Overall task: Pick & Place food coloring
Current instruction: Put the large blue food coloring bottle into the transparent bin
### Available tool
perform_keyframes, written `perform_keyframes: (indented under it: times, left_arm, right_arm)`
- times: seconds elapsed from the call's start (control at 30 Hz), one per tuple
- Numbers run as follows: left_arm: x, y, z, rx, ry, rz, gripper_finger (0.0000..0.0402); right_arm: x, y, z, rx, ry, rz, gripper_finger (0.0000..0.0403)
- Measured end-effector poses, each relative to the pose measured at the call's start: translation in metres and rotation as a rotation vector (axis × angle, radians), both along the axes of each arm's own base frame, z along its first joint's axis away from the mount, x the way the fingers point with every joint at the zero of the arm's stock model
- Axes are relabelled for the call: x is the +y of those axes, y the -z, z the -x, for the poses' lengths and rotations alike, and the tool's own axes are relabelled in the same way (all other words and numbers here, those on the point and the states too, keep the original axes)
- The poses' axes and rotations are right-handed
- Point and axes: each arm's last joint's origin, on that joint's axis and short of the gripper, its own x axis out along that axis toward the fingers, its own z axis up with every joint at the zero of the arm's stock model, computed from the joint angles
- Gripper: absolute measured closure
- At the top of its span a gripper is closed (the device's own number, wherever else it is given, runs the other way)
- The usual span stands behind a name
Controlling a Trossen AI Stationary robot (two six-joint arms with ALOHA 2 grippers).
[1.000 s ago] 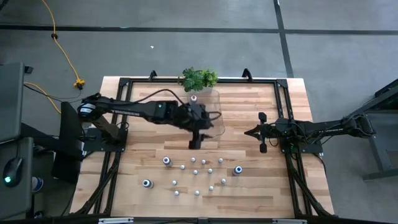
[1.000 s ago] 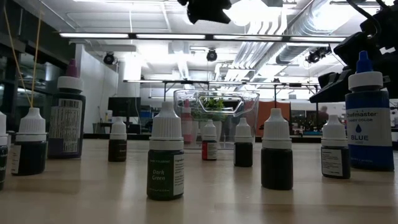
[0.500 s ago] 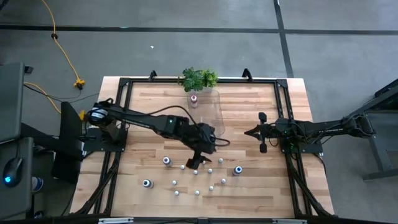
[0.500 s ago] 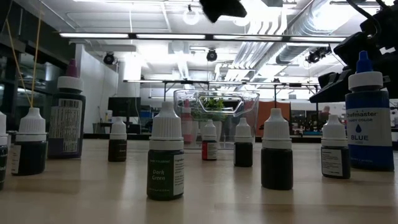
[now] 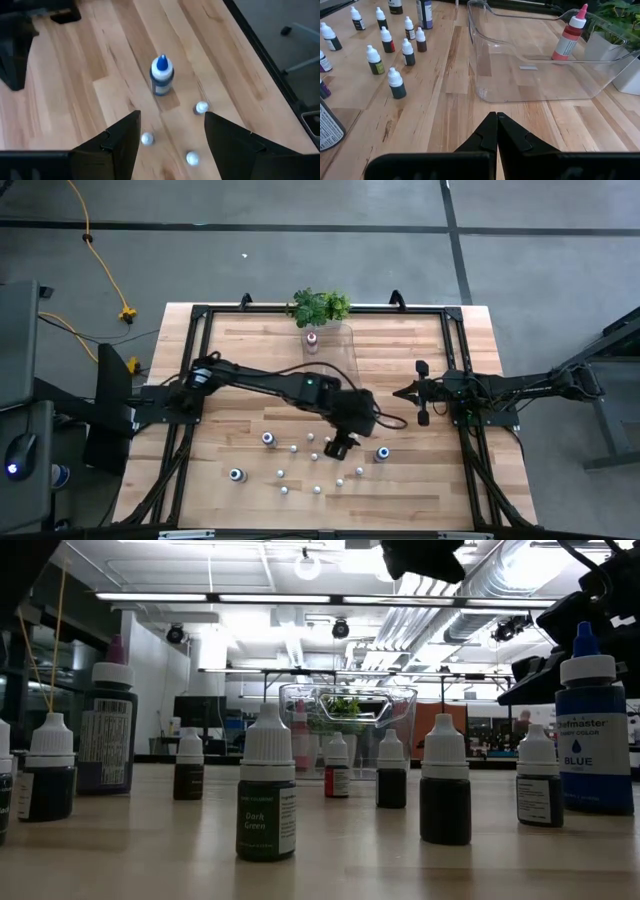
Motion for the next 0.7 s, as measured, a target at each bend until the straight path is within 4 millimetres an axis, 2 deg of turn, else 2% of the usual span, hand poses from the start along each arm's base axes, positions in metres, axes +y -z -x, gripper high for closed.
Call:
perform_keyframes:
  times: [0.2, 0.37, 0.7]
  left_arm:
    - [-0.006, 0.018, -0.02, -0.025, 0.0, 0.006, 0.0188]
    - [-0.007, 0.036, -0.03, -0.015, -0.003, 0.006, 0.0188]
    - [-0.01, 0.055, -0.044, -0.056, -0.001, 0.016, 0.0188]
  right_arm:
    - [0.0, 0.001, 0.0, 0.008, -0.001, 0.0, 0.0402]
    - [0.0, 0.001, 0.0, 0.007, 0.0, 0.0, 0.0402]
    - [0.0, 0.001, 0.0, 0.005, 0.0, 0.0, 0.0402]
